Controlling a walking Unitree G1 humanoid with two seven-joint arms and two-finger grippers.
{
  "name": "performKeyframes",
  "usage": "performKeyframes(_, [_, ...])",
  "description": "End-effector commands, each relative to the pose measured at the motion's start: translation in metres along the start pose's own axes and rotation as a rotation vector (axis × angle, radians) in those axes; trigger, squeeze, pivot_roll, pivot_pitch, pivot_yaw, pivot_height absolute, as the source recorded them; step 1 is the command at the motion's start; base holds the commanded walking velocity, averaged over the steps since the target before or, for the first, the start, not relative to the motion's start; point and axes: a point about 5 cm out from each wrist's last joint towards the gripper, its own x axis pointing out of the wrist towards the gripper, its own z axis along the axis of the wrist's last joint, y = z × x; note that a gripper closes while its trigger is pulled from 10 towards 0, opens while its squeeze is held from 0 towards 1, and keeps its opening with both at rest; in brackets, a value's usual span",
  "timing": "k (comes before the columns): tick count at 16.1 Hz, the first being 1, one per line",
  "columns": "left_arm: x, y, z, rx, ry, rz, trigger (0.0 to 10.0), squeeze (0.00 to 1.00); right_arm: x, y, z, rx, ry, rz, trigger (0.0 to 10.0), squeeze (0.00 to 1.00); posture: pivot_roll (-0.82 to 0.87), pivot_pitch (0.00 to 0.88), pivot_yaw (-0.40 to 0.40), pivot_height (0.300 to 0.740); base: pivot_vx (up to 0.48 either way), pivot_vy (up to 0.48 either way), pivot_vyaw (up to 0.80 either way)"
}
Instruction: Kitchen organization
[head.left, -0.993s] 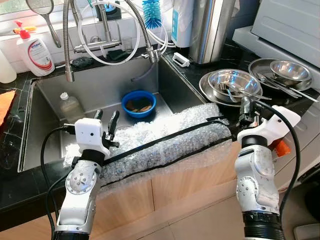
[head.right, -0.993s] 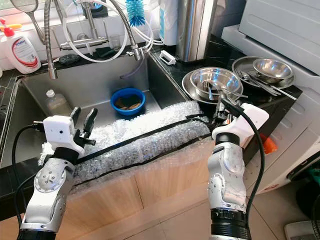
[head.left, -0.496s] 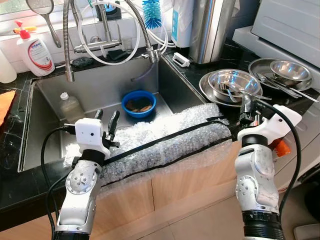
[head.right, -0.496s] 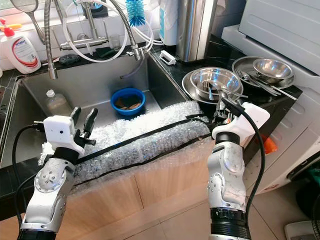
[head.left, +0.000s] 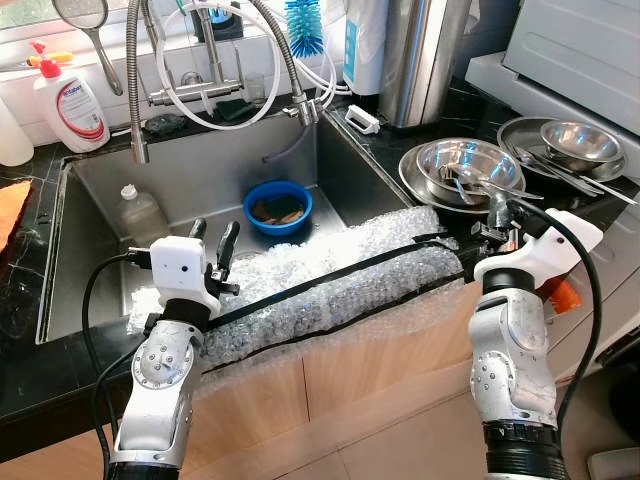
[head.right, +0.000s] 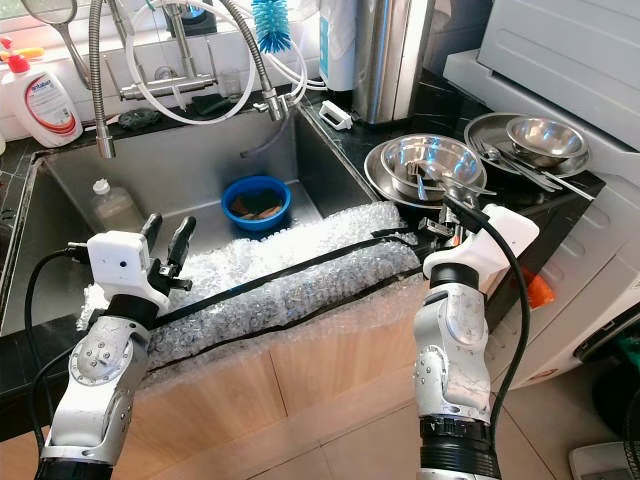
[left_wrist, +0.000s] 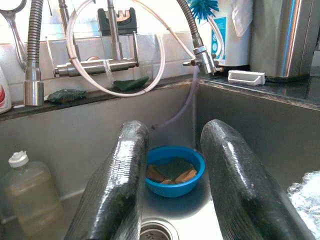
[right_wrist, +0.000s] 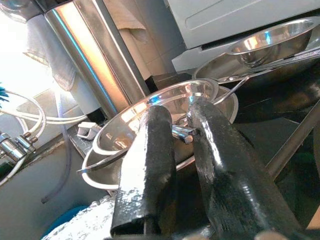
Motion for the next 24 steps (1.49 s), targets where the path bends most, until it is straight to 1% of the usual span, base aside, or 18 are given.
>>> performKeyframes(1, [0.0,-0.002,0.0,0.013,-0.004,-0.007,10.0,0.0,0.004,0.007,0.002,0.007,-0.012,0.023,2.0,0.0,-0.1,0.018,0.038,0.74,0.0,0.0,0.0])
performKeyframes(2, [0.001,-0.002,0.001,0.013,-0.006,-0.007,10.0,0.0,0.004,0.008,0.003,0.006,-0.014,0.028,2.0,0.0,-0.1,0.018,0.038,0.74,0.0,0.0,0.0])
performKeyframes(3, [0.001,-0.002,0.001,0.014,-0.007,-0.008,10.0,0.0,0.005,0.01,0.005,-0.004,-0.026,0.041,10.0,0.0,-0.1,0.016,0.038,0.74,0.0,0.0,0.0])
performKeyframes(6, [0.002,-0.002,0.001,0.015,-0.009,-0.008,10.0,0.0,0.006,0.017,0.011,-0.037,-0.066,0.082,10.0,0.0,-0.1,0.014,0.039,0.74,0.0,0.0,0.0])
performKeyframes(10, [0.002,-0.001,0.001,0.016,-0.011,-0.007,10.0,0.0,0.006,0.022,0.014,-0.03,-0.085,0.102,10.0,0.0,-0.1,0.011,0.039,0.74,0.0,0.0,0.0])
performKeyframes(13, [0.002,-0.001,0.001,0.014,-0.012,-0.005,10.0,0.0,0.006,0.025,0.022,-0.076,-0.145,0.111,10.0,0.0,-0.1,0.013,0.041,0.74,0.0,0.0,0.0])
performKeyframes(17, [0.004,-0.002,0.004,0.01,-0.021,-0.001,10.0,0.0,0.006,0.039,0.036,-0.128,-0.206,0.19,10.0,0.0,-0.1,0.016,0.039,0.74,0.0,0.0,0.0])
performKeyframes(20, [0.008,0.0,0.008,0.011,-0.038,0.011,10.0,0.0,0.008,0.057,0.044,-0.17,-0.237,0.297,10.0,0.0,-0.1,0.018,0.038,0.74,0.0,0.0,0.0])
performKeyframes(21, [0.008,0.001,0.009,0.01,-0.041,0.013,10.0,0.0,0.008,0.06,0.045,-0.17,-0.236,0.327,0.0,0.0,-0.1,0.018,0.037,0.74,0.0,0.0,0.0])
performKeyframes(22, [0.009,0.003,0.011,0.003,-0.047,0.035,10.0,0.0,0.006,0.071,0.046,-0.163,-0.226,0.412,1.5,0.0,-0.1,0.018,0.036,0.74,0.0,0.0,0.0])
performKeyframes(23, [0.009,0.004,0.011,0.0,-0.047,0.047,10.0,0.0,0.005,0.075,0.046,-0.16,-0.223,0.447,10.0,0.0,-0.1,0.018,0.036,0.74,0.0,0.0,0.0])
performKeyframes(24, [0.011,0.007,0.011,-0.032,-0.037,0.076,10.0,0.0,0.002,0.086,0.044,-0.106,-0.201,0.54,10.0,0.0,-0.11,0.019,0.035,0.74,0.0,0.0,0.0])
